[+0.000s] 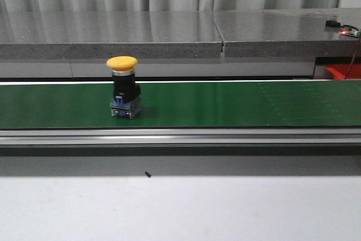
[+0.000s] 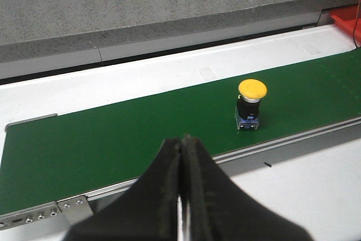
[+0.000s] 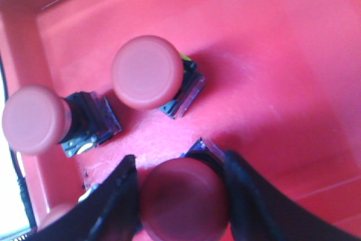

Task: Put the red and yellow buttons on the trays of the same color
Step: 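Open the right gripper and move it back over the belt, then lower the right gripper onto the yellow button and close it, then carry the yellow button toward the yellow tray with the right gripper, then lower the yellow button into the yellow tray and open the right gripper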

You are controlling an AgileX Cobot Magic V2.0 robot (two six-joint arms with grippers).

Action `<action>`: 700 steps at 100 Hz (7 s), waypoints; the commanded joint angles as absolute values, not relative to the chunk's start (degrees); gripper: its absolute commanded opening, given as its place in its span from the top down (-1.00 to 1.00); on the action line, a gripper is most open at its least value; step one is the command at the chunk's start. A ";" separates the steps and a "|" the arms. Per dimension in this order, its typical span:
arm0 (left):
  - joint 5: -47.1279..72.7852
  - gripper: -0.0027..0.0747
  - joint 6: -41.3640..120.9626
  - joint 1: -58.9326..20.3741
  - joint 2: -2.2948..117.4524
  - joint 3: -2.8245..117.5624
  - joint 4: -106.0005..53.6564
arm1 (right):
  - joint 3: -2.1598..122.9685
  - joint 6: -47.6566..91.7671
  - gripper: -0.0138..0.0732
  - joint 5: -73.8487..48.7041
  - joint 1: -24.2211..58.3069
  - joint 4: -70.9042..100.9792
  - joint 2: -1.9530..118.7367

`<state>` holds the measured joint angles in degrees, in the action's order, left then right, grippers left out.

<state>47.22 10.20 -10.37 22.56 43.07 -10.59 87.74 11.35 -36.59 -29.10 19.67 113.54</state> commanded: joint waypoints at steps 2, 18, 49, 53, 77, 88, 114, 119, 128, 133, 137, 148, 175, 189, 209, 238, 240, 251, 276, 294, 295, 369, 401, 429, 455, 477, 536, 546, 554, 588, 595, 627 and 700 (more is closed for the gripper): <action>43.28 0.98 9.73 -10.77 23.09 44.36 -11.68 | 89.59 11.71 0.26 -33.19 -29.34 22.11 111.19; 43.28 0.98 9.73 -10.77 23.09 44.36 -11.68 | 89.59 11.71 0.26 -33.45 -29.34 22.81 112.84; 43.28 0.98 9.73 -10.77 23.09 44.36 -11.68 | 89.66 11.71 -0.43 -33.11 -29.34 23.29 113.78; 43.28 0.98 9.73 -10.77 23.09 44.36 -11.68 | 89.66 11.71 -0.58 -33.11 -29.34 23.29 113.78; 43.28 0.98 9.73 -10.77 23.09 44.36 -11.68 | 89.66 12.18 -0.70 -32.08 -29.40 22.64 110.65; 43.28 0.98 9.73 -10.77 23.09 44.36 -11.68 | 89.61 13.15 -0.70 -32.66 -29.40 22.58 108.06; 43.28 0.98 9.73 -10.77 23.09 44.36 -11.68 | 88.21 13.15 -0.70 -34.20 -28.63 22.58 100.67; 43.28 0.98 9.73 -10.77 23.09 44.36 -11.68 | 86.92 13.55 -0.70 -33.74 -28.18 22.51 98.90; 43.28 0.98 9.73 -10.77 23.09 44.36 -11.68 | 84.54 15.01 -0.70 -32.89 -27.29 22.45 95.74; 43.28 0.98 9.73 -10.77 23.09 44.36 -11.68 | 82.92 15.16 -0.70 -32.94 -26.77 22.45 94.05; 43.28 0.98 9.73 -10.77 23.09 44.36 -11.68 | 81.82 15.16 -0.70 -33.00 -26.24 22.51 92.53; 43.28 0.98 9.73 -10.77 23.09 44.36 -11.68 | 78.00 15.16 -0.70 -33.13 -24.20 22.51 88.26; 43.28 0.98 9.73 -10.77 23.09 44.36 -11.68 | 69.71 15.73 -0.70 -34.33 -17.92 22.46 79.10; 43.28 0.98 9.73 -10.77 23.09 44.36 -11.68 | 67.15 16.19 -0.70 -38.20 -14.36 22.46 76.14; 43.28 0.98 9.73 -10.77 23.09 44.36 -11.68 | 64.56 17.48 -0.70 -43.56 -8.41 22.46 74.63; 43.28 0.98 9.73 -10.77 23.09 44.36 -11.68 | 64.19 26.12 -0.70 -51.60 -0.63 23.96 74.63; 43.28 0.98 9.73 -10.77 23.09 44.36 -11.68 | 64.19 27.20 -0.70 -51.90 -0.20 24.41 74.63; 43.28 0.98 9.73 -10.77 23.09 44.36 -11.68 | 64.19 32.05 -0.70 -55.00 1.84 27.22 74.93; 43.28 0.98 9.73 -10.77 23.09 44.36 -11.68 | 64.19 35.36 -0.70 -55.85 3.49 32.82 80.02; 43.28 0.98 9.73 -10.77 23.09 44.36 -11.68 | 64.25 41.87 -0.70 -54.97 3.49 39.42 84.44; 43.28 0.98 9.73 -10.77 23.09 44.36 -11.68 | 64.25 42.22 -0.70 -54.85 3.49 39.70 84.69; 43.28 0.98 9.73 -10.77 23.09 44.36 -11.68 | 64.36 55.60 -0.43 -40.85 8.05 47.36 92.42; 43.28 0.98 9.73 -10.77 23.09 44.36 -11.68 | 64.36 55.60 0.37 -41.10 8.05 47.36 91.81; 43.28 0.98 9.73 -10.77 23.09 44.36 -11.68 | 64.36 53.39 0.38 -42.73 7.10 46.76 85.91; 43.28 0.98 9.73 -10.77 23.09 44.36 -11.68 | 64.36 46.25 0.38 -42.74 2.45 40.55 78.34; 43.28 0.98 9.73 -10.77 23.09 44.36 -11.68 | 64.36 37.19 0.38 -45.07 -4.26 31.87 73.43; 43.28 0.98 9.73 -10.77 23.09 44.36 -11.68 | 64.36 -4.90 0.38 -47.29 -18.71 0.72 66.83; 43.28 0.98 9.73 -10.77 23.09 44.36 -11.68 | 64.36 -11.51 0.38 -47.34 -20.14 -4.46 66.83; 43.28 0.98 9.73 -10.77 23.09 44.36 -11.68 | 64.36 -14.86 0.38 -47.22 -21.50 -7.43 66.95; 43.28 0.98 9.73 -10.77 23.09 44.36 -11.68 | 61.41 -23.95 0.38 -44.66 -27.03 -14.02 70.36; 43.28 0.98 9.73 -10.77 23.09 44.36 -11.68 | 60.16 -24.38 0.38 -42.94 -27.67 -14.25 71.16; 43.28 0.98 9.73 -10.77 23.09 44.36 -11.68 | 54.46 -25.45 0.38 -34.02 -28.19 -14.25 77.18; 43.28 0.98 9.73 -10.77 23.09 44.36 -11.68 | 53.44 -26.51 0.38 -26.73 -28.19 -14.25 89.66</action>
<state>47.22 10.20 -10.37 22.56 43.07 -10.59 52.46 -26.47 -29.61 -27.84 -12.91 91.33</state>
